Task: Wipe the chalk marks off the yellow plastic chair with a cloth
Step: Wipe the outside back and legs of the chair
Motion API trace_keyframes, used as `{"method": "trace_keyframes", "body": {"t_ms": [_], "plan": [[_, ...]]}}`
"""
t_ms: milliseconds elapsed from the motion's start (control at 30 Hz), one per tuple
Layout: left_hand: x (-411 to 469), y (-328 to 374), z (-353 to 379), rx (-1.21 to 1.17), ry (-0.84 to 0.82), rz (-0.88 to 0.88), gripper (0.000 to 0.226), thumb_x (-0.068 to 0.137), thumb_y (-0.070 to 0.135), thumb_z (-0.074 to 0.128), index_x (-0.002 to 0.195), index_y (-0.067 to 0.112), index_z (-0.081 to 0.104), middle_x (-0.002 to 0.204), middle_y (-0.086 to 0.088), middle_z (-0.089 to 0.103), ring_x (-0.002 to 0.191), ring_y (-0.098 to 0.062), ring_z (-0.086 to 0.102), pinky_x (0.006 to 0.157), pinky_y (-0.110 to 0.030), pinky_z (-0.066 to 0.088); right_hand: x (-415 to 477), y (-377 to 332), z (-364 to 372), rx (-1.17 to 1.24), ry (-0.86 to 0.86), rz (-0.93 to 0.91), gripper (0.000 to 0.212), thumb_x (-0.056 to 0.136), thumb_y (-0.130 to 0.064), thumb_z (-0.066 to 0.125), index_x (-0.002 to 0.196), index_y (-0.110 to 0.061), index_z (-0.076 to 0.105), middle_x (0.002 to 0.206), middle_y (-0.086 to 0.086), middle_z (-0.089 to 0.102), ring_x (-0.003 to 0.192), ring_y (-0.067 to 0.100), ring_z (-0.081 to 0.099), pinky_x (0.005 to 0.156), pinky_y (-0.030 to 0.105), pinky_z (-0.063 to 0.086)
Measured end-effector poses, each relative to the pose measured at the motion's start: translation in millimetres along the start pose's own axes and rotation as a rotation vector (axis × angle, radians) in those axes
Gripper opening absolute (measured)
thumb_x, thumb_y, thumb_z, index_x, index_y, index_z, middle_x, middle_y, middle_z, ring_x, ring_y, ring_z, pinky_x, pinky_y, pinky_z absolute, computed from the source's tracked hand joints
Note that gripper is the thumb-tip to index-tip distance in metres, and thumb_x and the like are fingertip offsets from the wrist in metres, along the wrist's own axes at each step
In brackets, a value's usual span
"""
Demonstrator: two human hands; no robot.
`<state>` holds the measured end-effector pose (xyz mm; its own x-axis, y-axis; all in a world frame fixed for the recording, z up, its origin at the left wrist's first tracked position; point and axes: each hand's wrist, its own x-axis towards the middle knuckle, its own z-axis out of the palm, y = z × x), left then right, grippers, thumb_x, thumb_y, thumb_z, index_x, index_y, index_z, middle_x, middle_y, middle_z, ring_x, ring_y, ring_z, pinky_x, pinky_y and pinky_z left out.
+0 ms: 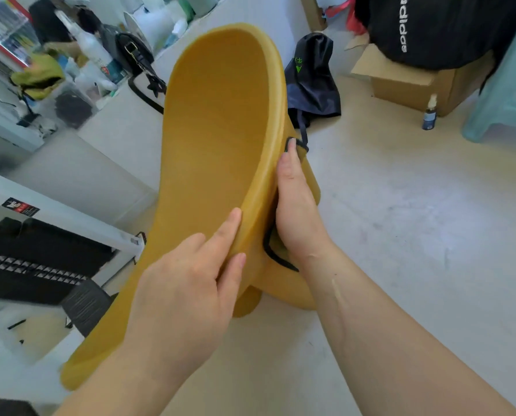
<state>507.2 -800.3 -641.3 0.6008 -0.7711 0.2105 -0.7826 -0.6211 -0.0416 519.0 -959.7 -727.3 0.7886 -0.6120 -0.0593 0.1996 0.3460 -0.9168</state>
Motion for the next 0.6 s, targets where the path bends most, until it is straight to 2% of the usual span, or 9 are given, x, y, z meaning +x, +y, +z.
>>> {"method": "trace_keyframes", "body": {"t_ms": [67,233,333,400,467,533,600], "plan": [[1.3,3.0,-4.4,-0.040,-0.038,0.005,0.052,0.095,0.041,0.044,0.144,0.024,0.049,0.070,0.006,0.050,0.059,-0.018,0.051,0.046,-0.040,0.046,-7.3,-14.9,2.8,-0.053,0.056,0.061,0.071,0.103,-0.062,0.038,0.163,-0.036,0.012,0.169,-0.017,0.017,0.154,0.002,0.016,0.128,0.041,0.016],[8.0,11.9,-13.7,-0.136,-0.149,-0.016,0.054,0.093,0.042,0.042,0.142,0.019,0.052,0.069,0.004,0.051,0.056,-0.020,0.052,0.042,-0.037,0.043,-22.0,-41.6,-1.0,-0.150,0.125,0.182,0.065,0.098,-0.052,0.053,0.158,-0.039,0.031,0.157,-0.021,0.042,0.142,0.002,0.041,0.119,0.039,0.037],[12.2,29.1,-18.2,-0.182,-0.195,-0.052,0.056,0.091,0.042,0.041,0.141,0.017,0.052,0.071,0.003,0.054,0.056,-0.020,0.055,0.042,-0.033,0.041,-29.6,-61.7,-3.4,-0.237,0.149,0.240,0.059,0.101,-0.045,0.053,0.157,-0.036,0.036,0.155,-0.020,0.045,0.140,0.001,0.044,0.118,0.037,0.039],[13.5,45.1,-20.7,-0.219,-0.220,-0.075,0.059,0.091,0.043,0.039,0.142,0.014,0.050,0.074,0.003,0.058,0.059,-0.020,0.057,0.045,-0.031,0.038,-30.6,-78.7,-6.2,-0.293,0.157,0.265,0.053,0.106,-0.034,0.052,0.157,-0.031,0.039,0.152,-0.022,0.048,0.135,-0.007,0.045,0.117,0.028,0.038],[16.6,59.5,-26.8,-0.310,-0.288,-0.117,0.064,0.092,0.045,0.032,0.147,0.014,0.042,0.085,0.000,0.061,0.070,-0.022,0.060,0.052,-0.033,0.042,-29.4,-96.4,-10.8,-0.364,0.128,0.303,0.049,0.107,-0.025,0.051,0.155,-0.028,0.041,0.144,-0.028,0.050,0.123,-0.018,0.045,0.107,0.010,0.036],[24.6,71.6,-33.8,-0.443,-0.392,-0.192,0.067,0.092,0.043,0.026,0.153,0.017,0.028,0.102,-0.003,0.062,0.088,-0.025,0.060,0.067,-0.039,0.047,-27.6,-109.3,-16.4,-0.446,0.093,0.334,0.049,0.106,-0.019,0.052,0.154,-0.025,0.044,0.149,-0.018,0.051,0.130,-0.010,0.044,0.101,0.005,0.033],[37.7,81.3,-40.3,-0.561,-0.473,-0.253,0.068,0.089,0.034,0.029,0.155,0.018,0.023,0.113,-0.006,0.061,0.102,-0.027,0.057,0.081,-0.042,0.047,-27.3,-120.6,-21.3,-0.512,0.071,0.354,0.050,0.104,-0.012,0.053,0.152,-0.024,0.047,0.153,-0.011,0.050,0.137,0.000,0.045,0.100,0.003,0.033]]}}
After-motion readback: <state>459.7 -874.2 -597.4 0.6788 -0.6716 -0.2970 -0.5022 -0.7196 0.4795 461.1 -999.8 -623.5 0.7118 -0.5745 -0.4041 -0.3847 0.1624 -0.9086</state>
